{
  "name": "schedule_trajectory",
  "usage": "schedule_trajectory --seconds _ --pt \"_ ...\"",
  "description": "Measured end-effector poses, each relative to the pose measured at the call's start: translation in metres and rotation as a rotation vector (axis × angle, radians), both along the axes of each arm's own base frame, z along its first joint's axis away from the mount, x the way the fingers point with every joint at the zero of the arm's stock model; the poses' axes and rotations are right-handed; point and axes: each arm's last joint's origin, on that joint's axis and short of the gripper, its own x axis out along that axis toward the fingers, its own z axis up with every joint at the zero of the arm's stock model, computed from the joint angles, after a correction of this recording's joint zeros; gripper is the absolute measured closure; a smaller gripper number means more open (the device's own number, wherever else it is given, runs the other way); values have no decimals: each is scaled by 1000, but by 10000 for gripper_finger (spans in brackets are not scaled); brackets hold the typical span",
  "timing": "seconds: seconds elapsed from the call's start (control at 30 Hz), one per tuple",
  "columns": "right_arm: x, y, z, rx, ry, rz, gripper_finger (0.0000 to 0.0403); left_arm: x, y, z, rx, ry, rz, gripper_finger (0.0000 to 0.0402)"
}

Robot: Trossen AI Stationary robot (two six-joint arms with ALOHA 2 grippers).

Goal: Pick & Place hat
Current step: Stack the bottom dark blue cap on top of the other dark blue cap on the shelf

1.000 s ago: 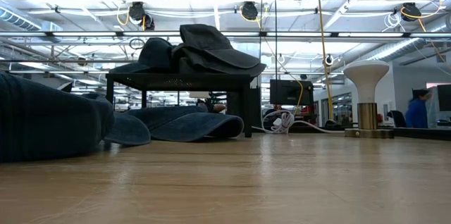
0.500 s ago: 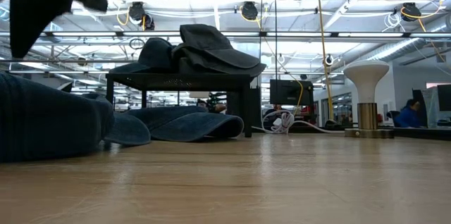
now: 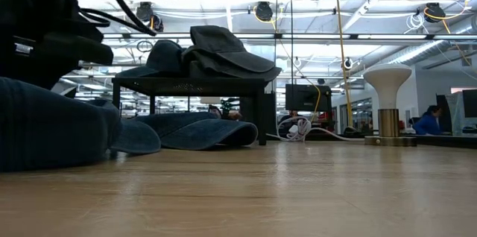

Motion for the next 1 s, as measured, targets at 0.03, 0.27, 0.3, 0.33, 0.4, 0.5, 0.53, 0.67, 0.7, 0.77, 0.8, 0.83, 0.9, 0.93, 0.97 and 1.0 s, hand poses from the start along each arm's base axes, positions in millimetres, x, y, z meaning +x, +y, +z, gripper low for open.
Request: schedule_trajectory --seconds 0.03,0.27,0.3,0.33,0.4,0.5,0.53,0.67,0.7,0.77,0.8,0.83,0.9,0.93,0.97,1.0 --pt "0 1 0 -1 -2 5 231 1 1 0 -6 -1 -8 221" --pt "0 8 0 -2 -5 39 231 0 0 -1 -27 9 -33 325" --pt "0 9 1 -3 -7 42 231 0 1 -1 -27 9 -33 347" --pt "1 9 1 -4 -8 45 232 0 1 -1 -27 9 -36 369" --pt "1 10 1 -4 -13 48 232 0 0 -1 -28 10 -41 391" --pt "1 10 2 -5 -25 48 232 0 0 -1 -35 12 -48 390" --pt "1 10 2 -5 -26 48 232 0 0 -1 -39 14 -51 394" --pt "1 10 3 32 -25 34 232 2 -2 14 -66 -31 -87 397" --pt "1 10 4 76 -16 17 232 2 -2 20 -70 -43 -100 397" --pt "1 10 3 181 18 -24 229 2 -1 32 -60 -52 -139 398" --pt "1 10 2 227 45 -42 225 2 -1 40 -57 -59 -165 398" --pt "0 10 0 265 78 -56 219 1 0 48 -51 -72 -197 398" --pt "-1 10 -5 326 149 -68 202 0 2 68 -26 -83 -263 399" --pt "-1 10 -7 353 176 -80 190 -2 3 78 -13 -75 -302 399" --pt "0 11 -8 387 200 -94 178 -3 5 88 1 -67 -340 399" --pt "0 11 -9 423 220 -115 165 -4 6 98 13 -60 -380 399"
